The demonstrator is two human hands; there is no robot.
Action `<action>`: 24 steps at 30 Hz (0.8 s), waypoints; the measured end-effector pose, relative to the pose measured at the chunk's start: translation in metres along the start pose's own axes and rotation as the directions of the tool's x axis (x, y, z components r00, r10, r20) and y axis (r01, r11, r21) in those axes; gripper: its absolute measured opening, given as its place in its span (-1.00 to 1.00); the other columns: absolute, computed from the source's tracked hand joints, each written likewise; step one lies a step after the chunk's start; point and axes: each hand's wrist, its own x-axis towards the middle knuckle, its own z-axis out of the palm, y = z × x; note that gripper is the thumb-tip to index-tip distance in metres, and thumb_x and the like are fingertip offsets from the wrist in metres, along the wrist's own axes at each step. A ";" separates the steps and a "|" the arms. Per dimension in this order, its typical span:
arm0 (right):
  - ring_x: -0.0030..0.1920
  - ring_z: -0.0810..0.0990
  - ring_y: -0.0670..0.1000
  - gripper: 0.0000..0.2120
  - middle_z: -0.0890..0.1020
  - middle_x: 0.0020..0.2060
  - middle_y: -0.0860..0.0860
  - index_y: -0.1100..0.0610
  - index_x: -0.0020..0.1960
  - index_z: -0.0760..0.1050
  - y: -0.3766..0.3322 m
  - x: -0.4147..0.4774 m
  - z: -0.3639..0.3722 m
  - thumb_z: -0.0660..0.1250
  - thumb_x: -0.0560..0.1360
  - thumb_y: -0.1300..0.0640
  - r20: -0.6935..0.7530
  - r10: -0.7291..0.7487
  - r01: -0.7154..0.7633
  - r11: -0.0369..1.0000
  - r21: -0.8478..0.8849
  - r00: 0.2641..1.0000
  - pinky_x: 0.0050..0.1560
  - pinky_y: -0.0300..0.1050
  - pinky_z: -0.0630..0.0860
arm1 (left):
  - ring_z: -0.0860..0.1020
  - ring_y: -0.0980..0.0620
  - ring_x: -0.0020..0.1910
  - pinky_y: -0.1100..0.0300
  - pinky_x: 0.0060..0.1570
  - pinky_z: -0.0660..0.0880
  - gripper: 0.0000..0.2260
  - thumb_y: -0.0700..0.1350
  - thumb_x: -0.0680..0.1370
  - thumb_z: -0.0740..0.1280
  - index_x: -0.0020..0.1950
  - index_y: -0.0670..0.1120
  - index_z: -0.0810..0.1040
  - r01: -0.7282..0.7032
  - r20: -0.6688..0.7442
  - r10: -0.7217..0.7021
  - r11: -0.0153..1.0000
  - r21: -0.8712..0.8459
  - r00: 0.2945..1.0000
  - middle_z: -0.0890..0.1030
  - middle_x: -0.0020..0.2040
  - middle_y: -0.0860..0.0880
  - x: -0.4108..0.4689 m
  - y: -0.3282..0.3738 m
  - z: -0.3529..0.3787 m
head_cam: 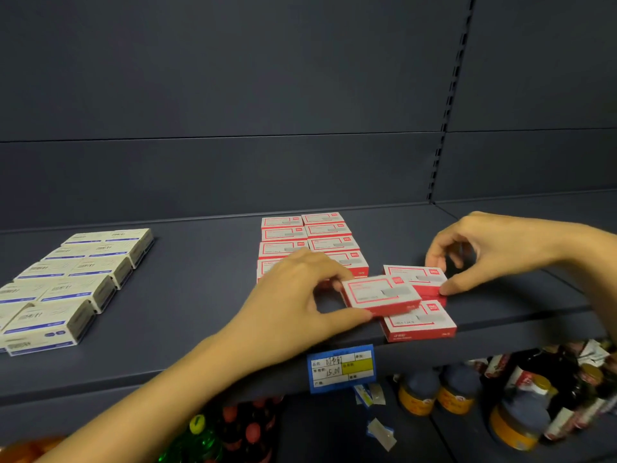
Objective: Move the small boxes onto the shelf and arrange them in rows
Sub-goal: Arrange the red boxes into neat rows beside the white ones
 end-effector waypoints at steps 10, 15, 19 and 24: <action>-0.19 0.56 -0.07 -0.72 0.65 -0.20 -0.15 -0.17 -0.12 0.57 -0.019 0.006 -0.007 0.39 0.22 -0.24 -0.116 -0.088 0.090 0.996 0.008 0.989 -0.12 0.05 0.55 | 0.48 0.20 -0.07 0.31 -0.01 0.40 -0.55 0.28 0.23 0.35 0.00 0.08 0.62 0.177 -0.048 -0.176 0.984 0.022 0.983 0.59 -0.17 0.21 -0.038 -0.034 -0.043; -0.19 0.56 -0.13 -0.72 0.64 -0.19 -0.18 -0.21 -0.12 0.54 -0.036 0.020 0.003 0.36 0.22 -0.27 -0.106 -0.139 0.133 0.989 -0.064 0.985 -0.18 -0.13 0.52 | 0.49 0.17 -0.06 0.26 0.00 0.40 -0.62 0.24 0.22 0.37 -0.05 0.12 0.62 0.226 -0.003 -0.226 0.974 0.027 0.974 0.61 -0.16 0.22 -0.050 -0.043 -0.042; -0.19 0.56 -0.18 -0.75 0.63 -0.20 -0.17 -0.25 -0.12 0.49 -0.044 0.029 0.011 0.34 0.24 -0.28 -0.081 -0.159 0.148 0.981 -0.124 0.984 -0.26 -0.27 0.43 | 0.48 0.14 -0.09 0.34 -0.09 0.41 -0.63 0.23 0.20 0.38 -0.07 0.12 0.58 0.272 -0.029 -0.273 0.962 -0.025 0.962 0.54 -0.07 0.34 -0.053 -0.047 -0.035; -0.17 0.57 -0.17 -0.72 0.63 -0.16 -0.18 -0.24 -0.03 0.47 -0.046 0.039 0.020 0.34 0.30 -0.28 -0.053 -0.172 0.161 0.971 -0.174 0.984 -0.24 -0.30 0.45 | 0.47 0.19 -0.10 0.43 -0.15 0.37 -0.66 0.23 0.20 0.38 -0.11 0.13 0.54 0.270 -0.091 -0.273 0.962 -0.039 0.958 0.50 -0.07 0.42 -0.051 -0.048 -0.029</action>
